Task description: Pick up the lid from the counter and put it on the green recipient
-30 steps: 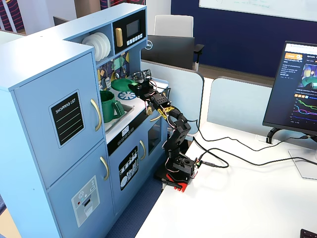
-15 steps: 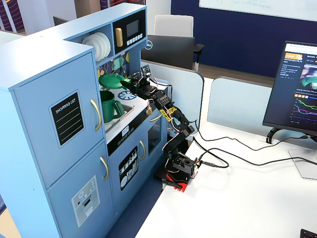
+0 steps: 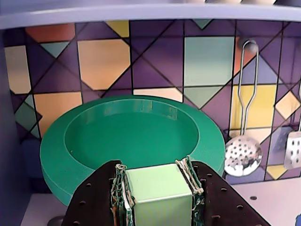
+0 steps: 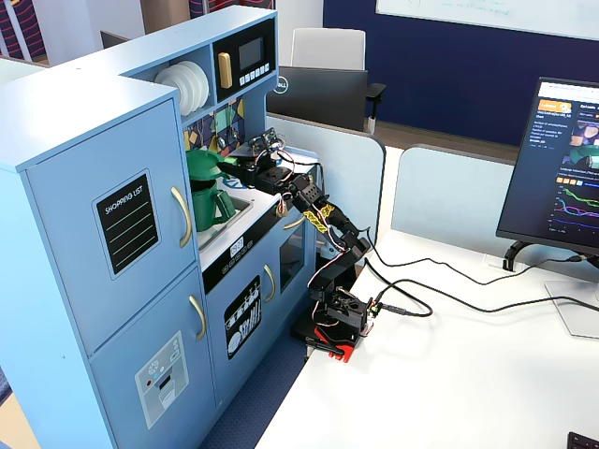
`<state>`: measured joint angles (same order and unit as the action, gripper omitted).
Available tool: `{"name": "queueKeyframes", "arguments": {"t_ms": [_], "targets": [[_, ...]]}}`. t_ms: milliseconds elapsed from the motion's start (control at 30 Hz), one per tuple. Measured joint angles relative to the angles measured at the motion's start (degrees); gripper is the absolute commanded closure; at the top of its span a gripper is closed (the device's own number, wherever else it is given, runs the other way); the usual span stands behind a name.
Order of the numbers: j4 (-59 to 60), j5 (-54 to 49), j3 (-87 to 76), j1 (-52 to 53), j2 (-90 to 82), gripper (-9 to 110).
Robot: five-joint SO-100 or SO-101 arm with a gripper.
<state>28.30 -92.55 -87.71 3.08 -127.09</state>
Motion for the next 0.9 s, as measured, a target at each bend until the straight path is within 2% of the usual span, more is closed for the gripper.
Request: {"name": "queueKeyframes", "arguments": {"t_ms": [700, 733, 800, 900], "targets": [[-2.5, -0.2, -0.2, 0.0, 9.1, 102], [-2.5, -0.4, -0.2, 0.0, 9.1, 99], [-2.5, -1.4, -0.2, 0.0, 9.1, 84], [-2.5, -1.9, -0.2, 0.0, 9.1, 74]]}}
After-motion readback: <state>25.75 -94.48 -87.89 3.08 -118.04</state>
